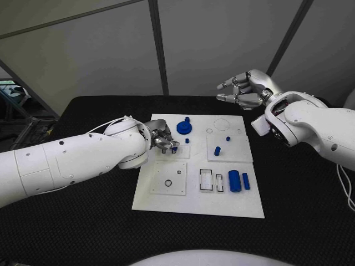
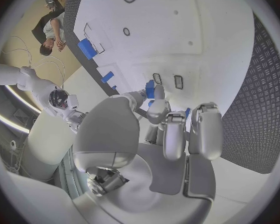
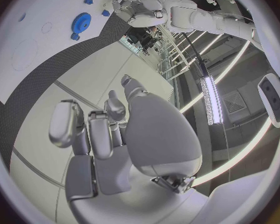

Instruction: Assemble the parts on the task board

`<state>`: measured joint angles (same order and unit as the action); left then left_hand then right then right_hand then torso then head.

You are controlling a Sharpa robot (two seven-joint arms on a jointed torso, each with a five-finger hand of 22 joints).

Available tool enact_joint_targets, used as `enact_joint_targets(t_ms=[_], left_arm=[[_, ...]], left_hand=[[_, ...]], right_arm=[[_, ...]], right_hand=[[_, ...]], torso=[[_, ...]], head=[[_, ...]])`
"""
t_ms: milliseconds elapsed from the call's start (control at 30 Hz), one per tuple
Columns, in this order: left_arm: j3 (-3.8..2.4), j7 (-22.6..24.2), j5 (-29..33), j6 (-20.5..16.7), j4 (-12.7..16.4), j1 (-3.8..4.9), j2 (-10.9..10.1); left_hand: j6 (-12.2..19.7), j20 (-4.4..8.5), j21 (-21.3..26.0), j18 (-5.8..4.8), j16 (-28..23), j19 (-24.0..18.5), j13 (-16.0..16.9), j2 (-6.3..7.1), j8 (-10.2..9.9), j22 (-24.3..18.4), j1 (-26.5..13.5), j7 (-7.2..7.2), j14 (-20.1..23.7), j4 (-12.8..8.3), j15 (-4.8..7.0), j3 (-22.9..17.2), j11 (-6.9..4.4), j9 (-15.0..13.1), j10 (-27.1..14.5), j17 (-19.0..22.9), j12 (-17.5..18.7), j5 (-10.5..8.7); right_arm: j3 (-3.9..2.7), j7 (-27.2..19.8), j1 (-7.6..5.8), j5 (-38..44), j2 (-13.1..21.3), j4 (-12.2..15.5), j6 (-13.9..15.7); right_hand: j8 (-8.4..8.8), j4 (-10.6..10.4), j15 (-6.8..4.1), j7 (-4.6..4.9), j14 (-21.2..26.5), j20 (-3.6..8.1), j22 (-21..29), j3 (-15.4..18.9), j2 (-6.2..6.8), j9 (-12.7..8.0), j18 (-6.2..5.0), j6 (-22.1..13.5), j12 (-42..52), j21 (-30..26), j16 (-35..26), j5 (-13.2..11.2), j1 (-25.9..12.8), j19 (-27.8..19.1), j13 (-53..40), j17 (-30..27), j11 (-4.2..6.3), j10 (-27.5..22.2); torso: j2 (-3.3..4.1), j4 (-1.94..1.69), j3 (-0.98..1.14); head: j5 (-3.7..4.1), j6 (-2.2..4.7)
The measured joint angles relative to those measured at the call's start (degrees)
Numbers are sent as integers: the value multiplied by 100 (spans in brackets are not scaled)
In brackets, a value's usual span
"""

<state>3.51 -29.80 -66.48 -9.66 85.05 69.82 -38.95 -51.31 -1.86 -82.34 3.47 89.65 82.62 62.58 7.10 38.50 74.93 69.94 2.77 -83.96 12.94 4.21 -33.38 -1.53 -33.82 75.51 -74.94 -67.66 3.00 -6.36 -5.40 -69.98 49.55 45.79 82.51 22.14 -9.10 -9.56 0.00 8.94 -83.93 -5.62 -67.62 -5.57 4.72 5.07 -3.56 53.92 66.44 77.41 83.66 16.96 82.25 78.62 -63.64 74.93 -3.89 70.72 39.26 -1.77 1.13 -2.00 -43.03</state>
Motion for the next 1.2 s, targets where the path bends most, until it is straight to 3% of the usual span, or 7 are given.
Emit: enact_joint_targets(t_ms=[1200], left_arm=[[-13, -51, -323, 524, -73, 10, 50]], left_hand=[[-8, 0, 1, 1, 0, -1, -12, 52, -12, -1, -53, 10, 0, -85, 0, -85, -4, -15, 7, 0, 0, 10]], right_arm=[[1, -5, 1, 0, -39, -31, -52]], right_hand=[[0, -16, 0, 0, 0, 0, 14, 16, -23, -9, 0, 0, -24, 0, 1, 0, -23, 0, 18, -1, 0, 0]], torso=[[-5, 2, -1]], head=[[-14, -47]])
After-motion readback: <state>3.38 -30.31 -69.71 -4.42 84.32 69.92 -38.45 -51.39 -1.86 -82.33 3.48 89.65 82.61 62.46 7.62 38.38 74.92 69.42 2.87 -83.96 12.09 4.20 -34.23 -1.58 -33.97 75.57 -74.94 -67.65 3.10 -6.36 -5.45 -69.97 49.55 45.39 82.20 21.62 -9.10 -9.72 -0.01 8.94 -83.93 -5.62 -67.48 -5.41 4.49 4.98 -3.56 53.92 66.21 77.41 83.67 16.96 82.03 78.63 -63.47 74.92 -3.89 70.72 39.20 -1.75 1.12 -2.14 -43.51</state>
